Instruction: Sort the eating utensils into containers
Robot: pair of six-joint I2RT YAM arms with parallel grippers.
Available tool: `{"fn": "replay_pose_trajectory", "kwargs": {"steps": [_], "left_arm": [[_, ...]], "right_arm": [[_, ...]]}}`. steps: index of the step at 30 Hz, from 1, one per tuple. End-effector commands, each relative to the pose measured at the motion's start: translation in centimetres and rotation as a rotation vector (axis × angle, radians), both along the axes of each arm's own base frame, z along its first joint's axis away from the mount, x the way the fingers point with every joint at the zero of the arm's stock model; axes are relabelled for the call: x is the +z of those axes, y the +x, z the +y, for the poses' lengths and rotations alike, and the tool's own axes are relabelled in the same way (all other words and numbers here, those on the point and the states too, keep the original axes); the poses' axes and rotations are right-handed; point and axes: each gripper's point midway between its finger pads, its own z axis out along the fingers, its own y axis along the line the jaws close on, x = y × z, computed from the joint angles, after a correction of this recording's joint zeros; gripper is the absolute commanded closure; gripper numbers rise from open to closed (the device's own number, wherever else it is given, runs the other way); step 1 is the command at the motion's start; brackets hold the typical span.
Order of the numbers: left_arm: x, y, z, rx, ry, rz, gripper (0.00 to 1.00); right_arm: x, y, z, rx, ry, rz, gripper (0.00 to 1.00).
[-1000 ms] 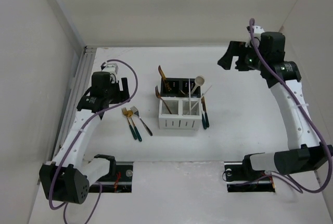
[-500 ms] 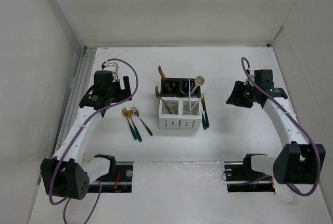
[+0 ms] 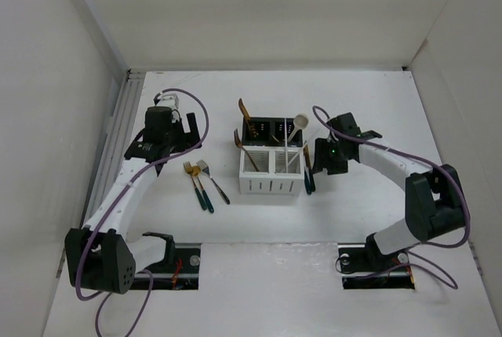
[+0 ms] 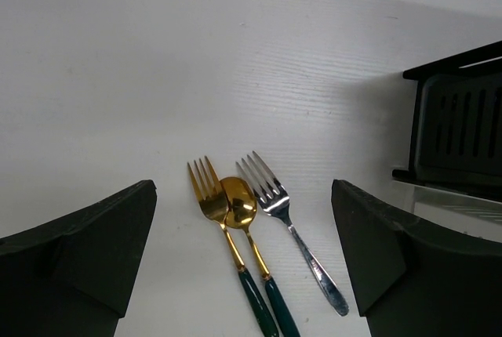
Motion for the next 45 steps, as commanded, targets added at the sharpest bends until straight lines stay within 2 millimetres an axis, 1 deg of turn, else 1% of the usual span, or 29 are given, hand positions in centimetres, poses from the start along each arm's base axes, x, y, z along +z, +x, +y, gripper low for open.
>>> {"fn": "replay_pose_trajectory", "kwargs": {"steps": [1, 2, 3, 5, 7, 8, 9, 10, 11, 12, 15, 16, 18, 19, 20, 21, 22, 23, 24, 27, 30, 31, 32, 33, 34, 39, 41, 44, 45], "left_arm": [[1.2, 0.4, -0.1, 0.011, -0.015, -0.060, 0.07], [1.5, 0.3, -0.1, 0.011, -0.017, -0.071, 0.07], [1.5, 0.3, -0.1, 0.011, -0.017, -0.071, 0.07], [1.9, 0.3, -0.1, 0.011, -0.018, -0.081, 0.07], [2.2, 0.2, -0.1, 0.011, -0.020, -0.090, 0.07], [1.7, 0.0, 0.0, 0.011, -0.018, -0.080, 0.07], [2.0, 0.0, 0.0, 0.011, -0.020, -0.090, 0.06], [1.4, -0.3, 0.0, 0.011, -0.018, -0.077, 0.06], [1.4, -0.2, 0.2, 0.018, -0.012, -0.078, 0.06], [1.0, -0.4, 0.2, 0.018, -0.010, -0.067, 0.06], [1.0, -0.4, 0.2, 0.018, -0.010, -0.067, 0.06], [0.5, -0.6, 0.2, 0.018, -0.009, -0.057, 0.06], [0.6, -0.4, 0.2, 0.024, -0.016, -0.056, 0.06], [1.4, -0.1, 0.1, 0.024, -0.019, -0.074, 0.06], [1.4, -0.1, 0.1, 0.024, -0.019, -0.074, 0.06], [1.9, 0.2, 0.2, 0.031, -0.015, -0.087, 0.06], [1.9, 0.2, 0.2, 0.031, -0.014, -0.077, 0.06], [2.3, 0.3, 0.2, 0.031, -0.015, -0.086, 0.06], [2.7, 0.5, 0.2, 0.031, -0.017, -0.095, 0.06], [2.9, 0.4, 0.2, 0.026, -0.011, -0.104, 0.06], [2.5, 0.0, 0.3, 0.031, -0.016, -0.092, 0.06], [2.5, 0.0, 0.3, 0.031, -0.016, -0.092, 0.06], [2.5, 0.0, 0.3, 0.031, -0.016, -0.092, 0.06], [2.1, -0.1, 0.3, 0.031, -0.015, -0.083, 0.06], [2.1, -0.2, 0.3, 0.031, -0.015, -0.083, 0.06], [2.5, -0.4, 0.3, 0.031, -0.015, -0.084, 0.06], [2.6, -0.3, 0.5, 0.040, -0.008, -0.085, 0.06], [2.8, -0.4, 0.5, 0.046, -0.018, -0.093, 0.05], [2.4, -0.6, 0.5, 0.046, -0.017, -0.083, 0.05]], "right_arm": [[1.1, 3.4, 0.3, -0.095, -0.030, -0.094, 0.40], [1.0, 3.3, 0.5, -0.097, -0.037, -0.096, 0.40], [0.6, 3.3, 0.3, -0.103, -0.053, -0.089, 0.41], [0.6, 3.5, 0.1, -0.135, -0.058, -0.089, 0.42], [0.0, 3.1, 0.0, -0.145, -0.071, -0.084, 0.44], [0.1, 3.2, 0.5, -0.150, -0.067, -0.095, 0.45], [0.1, 3.2, 0.5, -0.164, -0.061, -0.092, 0.45], [-0.2, 2.9, 1.3, -0.152, -0.059, -0.082, 0.45], [-0.2, 2.7, 1.5, -0.142, -0.058, -0.082, 0.47], [-0.1, 2.8, 1.9, -0.146, -0.049, -0.087, 0.47], [-0.1, 2.4, 2.8, -0.142, -0.066, -0.098, 0.47], [-0.1, 2.4, 2.8, -0.142, -0.066, -0.098, 0.47], [-0.2, 1.8, 3.4, -0.140, -0.062, -0.083, 0.47], [-0.2, 2.0, 3.3, -0.166, -0.063, -0.083, 0.47], [-0.5, 1.8, 3.0, -0.183, -0.064, -0.073, 0.47], [-0.7, 1.6, 2.8, -0.183, -0.069, -0.066, 0.47], [-0.5, 1.6, 2.9, -0.194, -0.059, -0.071, 0.49], [-0.5, 1.5, 2.3, -0.208, -0.069, -0.074, 0.51], [-1.0, 1.4, 1.9, -0.231, -0.068, -0.066, 0.52], [-0.9, 1.4, 1.8, -0.226, -0.048, -0.068, 0.53], [-1.3, 1.2, 1.4, -0.221, -0.071, -0.056, 0.55], [-1.6, 1.3, 1.5, -0.221, -0.072, -0.053, 0.55], [-1.2, 1.7, 1.7, -0.222, -0.066, -0.064, 0.55], [-1.4, 1.9, 1.7, -0.243, -0.078, -0.067, 0.57], [-1.7, 1.8, 1.7, -0.243, -0.085, -0.056, 0.59], [-2.8, 1.6, 1.2, -0.260, -0.120, -0.031, 0.59], [-2.8, 1.5, 1.9, -0.267, -0.117, -0.029, 0.59], [-3.3, 1.5, 2.3, -0.281, -0.131, -0.007, 0.57], [-3.2, 1.5, 2.4, -0.288, -0.152, -0.003, 0.57]]}}
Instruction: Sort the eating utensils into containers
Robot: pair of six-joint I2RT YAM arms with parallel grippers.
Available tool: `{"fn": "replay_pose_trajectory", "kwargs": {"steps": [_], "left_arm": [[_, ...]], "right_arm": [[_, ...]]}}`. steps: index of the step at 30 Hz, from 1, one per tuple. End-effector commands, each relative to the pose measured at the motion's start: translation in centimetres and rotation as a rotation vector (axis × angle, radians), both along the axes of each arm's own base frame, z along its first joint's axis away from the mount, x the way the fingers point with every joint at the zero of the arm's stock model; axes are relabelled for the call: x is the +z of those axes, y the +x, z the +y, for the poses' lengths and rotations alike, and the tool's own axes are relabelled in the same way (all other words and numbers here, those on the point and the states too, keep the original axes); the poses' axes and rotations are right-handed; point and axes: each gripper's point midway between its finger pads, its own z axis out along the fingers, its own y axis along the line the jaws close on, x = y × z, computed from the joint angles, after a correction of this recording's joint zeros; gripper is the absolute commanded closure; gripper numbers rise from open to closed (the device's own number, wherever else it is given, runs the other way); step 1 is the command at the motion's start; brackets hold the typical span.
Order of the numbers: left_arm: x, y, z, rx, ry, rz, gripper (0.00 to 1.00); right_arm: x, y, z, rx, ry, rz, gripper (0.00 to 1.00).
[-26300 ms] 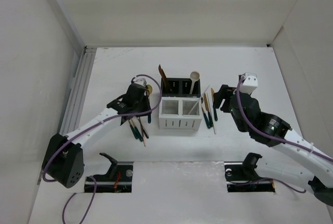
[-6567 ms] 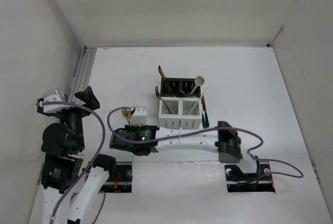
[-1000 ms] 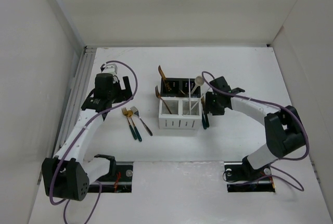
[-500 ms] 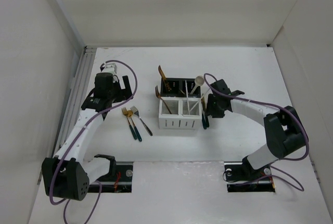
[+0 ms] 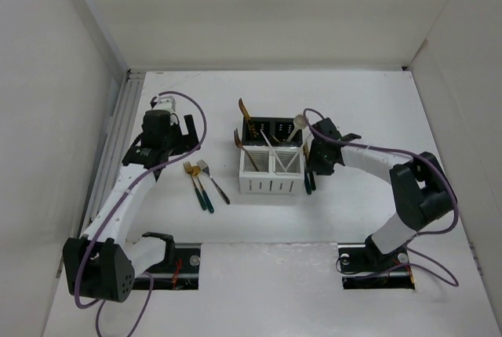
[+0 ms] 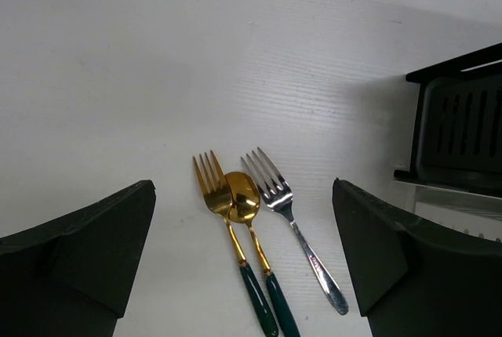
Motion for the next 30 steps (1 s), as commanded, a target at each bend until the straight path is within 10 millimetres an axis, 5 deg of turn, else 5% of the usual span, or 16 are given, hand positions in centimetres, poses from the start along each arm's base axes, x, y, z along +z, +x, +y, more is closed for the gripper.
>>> {"fn": "replay_pose_trajectory", "kwargs": {"steps": [1, 18, 21, 22, 25, 30], "left_arm": [[2.2, 0.3, 0.0, 0.014, -0.013, -0.065, 0.05], [3.7, -0.4, 0.4, 0.034, -0.021, -0.133, 0.01], [3.6, -0.5, 0.6, 0.041, -0.016, -0.134, 0.01], [3.9, -0.6, 0.6, 0.041, -0.018, -0.143, 0.00], [4.5, -0.8, 0.6, 0.042, -0.021, -0.164, 0.00], [5.2, -0.8, 0.6, 0.042, -0.026, -0.191, 0.00]], "right_arm": [[-0.6, -0.2, 0.3, -0.025, -0.068, 0.032, 0.57], [-0.8, -3.7, -2.8, -0.209, -0.170, 0.079, 0.72], [-0.8, -3.7, -2.8, -0.208, -0.175, 0.086, 0.85], [-0.8, -3.7, -2.8, -0.208, -0.175, 0.086, 1.00], [-0.8, -4.1, -3.3, -0.229, -0.178, 0.079, 1.00], [2.6, -3.5, -4.9, -0.269, -0.270, -0.040, 1.00]]}}
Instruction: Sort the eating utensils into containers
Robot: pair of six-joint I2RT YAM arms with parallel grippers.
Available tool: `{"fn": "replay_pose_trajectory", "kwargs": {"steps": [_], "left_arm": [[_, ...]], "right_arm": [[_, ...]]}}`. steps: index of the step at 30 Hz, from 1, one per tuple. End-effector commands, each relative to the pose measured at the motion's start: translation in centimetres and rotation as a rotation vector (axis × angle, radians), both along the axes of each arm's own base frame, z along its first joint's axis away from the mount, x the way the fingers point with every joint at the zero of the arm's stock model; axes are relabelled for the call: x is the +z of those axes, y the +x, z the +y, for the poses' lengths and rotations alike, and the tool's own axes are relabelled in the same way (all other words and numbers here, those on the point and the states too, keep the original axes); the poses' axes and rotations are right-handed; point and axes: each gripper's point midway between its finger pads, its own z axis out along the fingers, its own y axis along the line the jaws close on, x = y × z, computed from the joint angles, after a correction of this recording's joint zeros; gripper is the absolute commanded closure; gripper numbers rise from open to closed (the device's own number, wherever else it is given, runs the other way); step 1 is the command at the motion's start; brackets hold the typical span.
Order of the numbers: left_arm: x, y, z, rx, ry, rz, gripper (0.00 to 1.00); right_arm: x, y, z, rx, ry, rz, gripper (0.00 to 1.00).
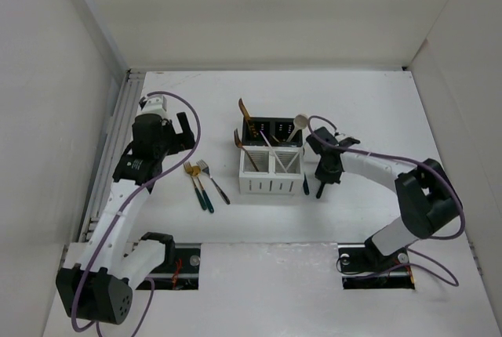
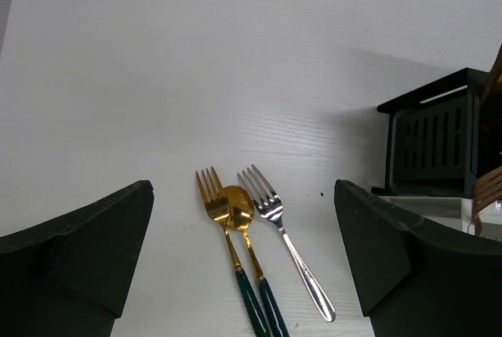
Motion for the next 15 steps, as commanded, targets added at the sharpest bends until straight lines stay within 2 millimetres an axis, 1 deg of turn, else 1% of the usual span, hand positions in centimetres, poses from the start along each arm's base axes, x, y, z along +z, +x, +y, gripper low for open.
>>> {"fn": "replay_pose_trajectory", "kwargs": {"steps": [1, 2, 3, 4, 6, 7, 8, 9, 10, 11, 12, 13, 14, 15], "left_arm": [[0.8, 0.0, -0.1, 0.002, -0.012, -0.039, 0.00], [0.8, 0.0, -0.1, 0.002, -0.012, -0.039, 0.00], [0.8, 0.0, -0.1, 0.002, -0.012, -0.039, 0.00], [0.8, 0.0, -0.1, 0.002, -0.012, -0.039, 0.00], [0.8, 0.0, -0.1, 0.002, -0.012, -0.039, 0.00], [0.9, 0.0, -0.1, 0.007, -0.020, -0.038, 0.00], [0.9, 0.0, -0.1, 0.007, -0.020, -0.038, 0.00], [0.4, -0.1, -0.3, -0.002, -0.024, -0.028, 0.00], [0.4, -0.1, -0.3, -0.002, -0.024, -0.028, 0.00], [0.4, -0.2, -0.5, -0.012, -0.029, -0.027, 0.00], [0.4, -0.2, -0.5, -0.012, -0.029, -0.027, 0.00], [0.6, 0.0, -0.5, -0.012, -0.030, -0.036, 0.00], [0.2, -0.2, -0.5, -0.007, -0.037, -0.025, 0.00], [0.1, -0.2, -0.5, -0.007, -0.037, -0.025, 0.00]], "right_arm": [[3.8, -0.7, -3.3, -0.050, -0.187, -0.082, 1.00], [6.3, 0.1, -3.0, -0.067, -0.174, -0.157, 1.00], [7.7, 0.3, -3.3, -0.078, -0.188, -0.195, 1.00], [9.9, 0.6, -3.9, -0.093, -0.226, -0.251, 1.00], [12.8, 1.1, -4.5, -0.119, -0.237, -0.335, 1.00], [14.6, 1.3, -4.9, -0.136, -0.234, -0.386, 1.00], [17.0, 1.8, -5.4, -0.155, -0.259, -0.451, 1.00], [18.3, 2.1, -5.7, -0.171, -0.265, -0.487, 1.00], [19.5, 2.3, -6.1, -0.166, -0.292, -0.508, 1.00], [21.1, 2.5, -6.2, -0.157, -0.329, -0.551, 1.00], [23.4, 3.0, -5.8, -0.157, -0.322, -0.609, 1.00], [24.8, 3.2, -5.4, -0.146, -0.330, -0.647, 1.00], [26.1, 3.4, -4.8, -0.091, -0.364, -0.668, 1.00], [27.9, 4.1, -2.4, -0.043, -0.350, -0.744, 1.00]]}}
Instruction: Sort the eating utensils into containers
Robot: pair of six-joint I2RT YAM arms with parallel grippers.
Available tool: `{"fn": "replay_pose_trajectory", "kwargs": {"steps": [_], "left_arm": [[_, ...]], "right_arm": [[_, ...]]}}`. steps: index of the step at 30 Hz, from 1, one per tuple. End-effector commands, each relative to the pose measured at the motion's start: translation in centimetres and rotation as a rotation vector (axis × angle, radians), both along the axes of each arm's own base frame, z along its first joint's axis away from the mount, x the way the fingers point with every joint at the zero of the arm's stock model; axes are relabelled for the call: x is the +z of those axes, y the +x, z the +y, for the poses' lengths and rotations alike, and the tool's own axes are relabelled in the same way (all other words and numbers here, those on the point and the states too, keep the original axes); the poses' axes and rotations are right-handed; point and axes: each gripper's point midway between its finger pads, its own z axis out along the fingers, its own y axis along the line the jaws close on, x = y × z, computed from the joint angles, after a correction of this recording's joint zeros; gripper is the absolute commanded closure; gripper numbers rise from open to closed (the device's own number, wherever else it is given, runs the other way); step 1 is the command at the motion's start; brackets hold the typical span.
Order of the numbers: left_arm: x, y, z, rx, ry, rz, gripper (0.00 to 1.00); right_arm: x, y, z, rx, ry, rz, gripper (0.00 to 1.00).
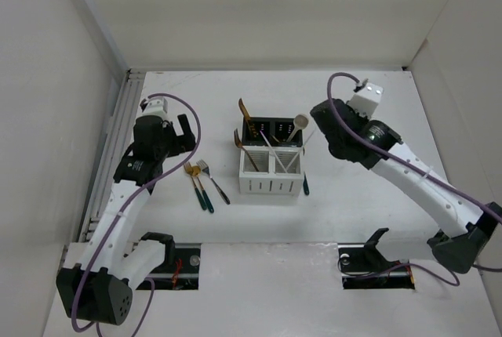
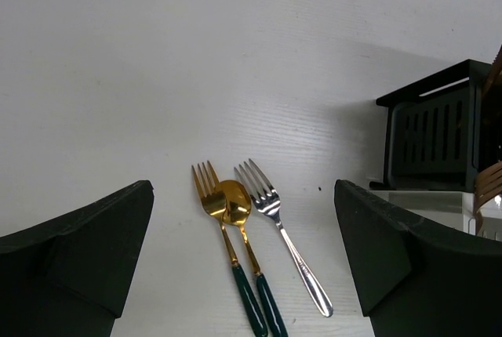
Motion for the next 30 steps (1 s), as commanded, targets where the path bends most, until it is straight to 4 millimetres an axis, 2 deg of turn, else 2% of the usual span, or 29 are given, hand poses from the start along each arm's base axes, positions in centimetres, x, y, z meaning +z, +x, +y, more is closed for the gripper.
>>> {"fn": "replay_pose_trajectory", "kwargs": {"steps": [1, 2, 3, 4, 6, 7, 8, 9, 10, 13, 14, 17, 18, 19, 21, 23, 26, 30], "left_arm": [[0.4, 0.2, -0.5, -0.012, -0.028, -0.036, 0.00], [0.4, 0.2, -0.5, -0.012, -0.028, -0.036, 0.00], [0.7, 0.4, -0.4, -0.011, -0.035, -0.049, 0.00], [0.7, 0.4, -0.4, -0.011, -0.035, -0.049, 0.00], [0.5, 0.5, -0.2, 0.004, -0.042, -0.048, 0.00], [0.5, 0.5, -0.2, 0.005, -0.042, -0.048, 0.00], [1.3, 0.6, 0.1, 0.013, -0.045, -0.070, 0.00], [1.3, 0.6, 0.1, 0.013, -0.045, -0.070, 0.00], [1.6, 0.5, 0.3, 0.021, -0.042, -0.080, 0.00], [2.5, 0.5, 0.7, 0.034, -0.046, -0.116, 0.00], [2.5, 0.6, 1.4, 0.057, -0.045, -0.117, 0.00], [2.1, 0.6, 2.2, 0.082, -0.043, -0.108, 0.00], [2.1, 0.6, 2.2, 0.082, -0.043, -0.108, 0.00], [2.1, 0.6, 2.5, 0.091, -0.042, -0.109, 0.00], [1.6, 0.5, 2.8, 0.102, -0.041, -0.098, 0.00], [1.6, 0.5, 2.6, 0.094, -0.045, -0.098, 0.00], [1.3, 0.6, 2.9, 0.103, -0.044, -0.089, 0.00], [0.9, 0.6, 3.2, 0.113, -0.042, -0.071, 0.00]], "right_arm": [[6.7, 1.0, 2.6, 0.085, -0.137, -0.172, 1.00], [7.6, 1.5, 4.1, 0.172, -0.241, -0.162, 1.00], [9.6, 2.2, 7.5, 0.232, -0.183, -0.264, 1.00], [10.6, 2.6, 8.9, 0.270, -0.180, -0.304, 1.00], [11.2, 3.7, 11.6, 0.381, -0.200, -0.350, 1.00], [11.5, 4.5, 14.2, 0.453, -0.127, -0.420, 1.00], [11.9, 4.9, 15.4, 0.495, -0.112, -0.446, 1.00], [10.6, 5.6, 17.0, 0.539, -0.131, -0.433, 1.00], [10.4, 6.0, 18.6, 0.588, -0.103, -0.449, 1.00], [8.5, 7.4, 21.9, 0.678, -0.137, -0.430, 1.00], [9.0, 7.6, 23.3, 0.726, -0.116, -0.463, 1.00], [8.6, 8.4, 24.8, 0.751, -0.126, -0.486, 1.00], [9.0, 8.6, 25.3, 0.758, -0.119, -0.495, 1.00], [7.8, 9.0, 25.7, 0.766, -0.141, -0.472, 1.00], [7.3, 9.2, 26.6, 0.791, -0.136, -0.471, 1.00], [5.6, 9.5, 27.3, 0.804, -0.140, -0.445, 1.00], [3.4, 9.8, 27.4, 0.798, -0.154, -0.426, 1.00], [1.9, 10.3, 28.5, 0.838, -0.139, -0.430, 1.00]]}}
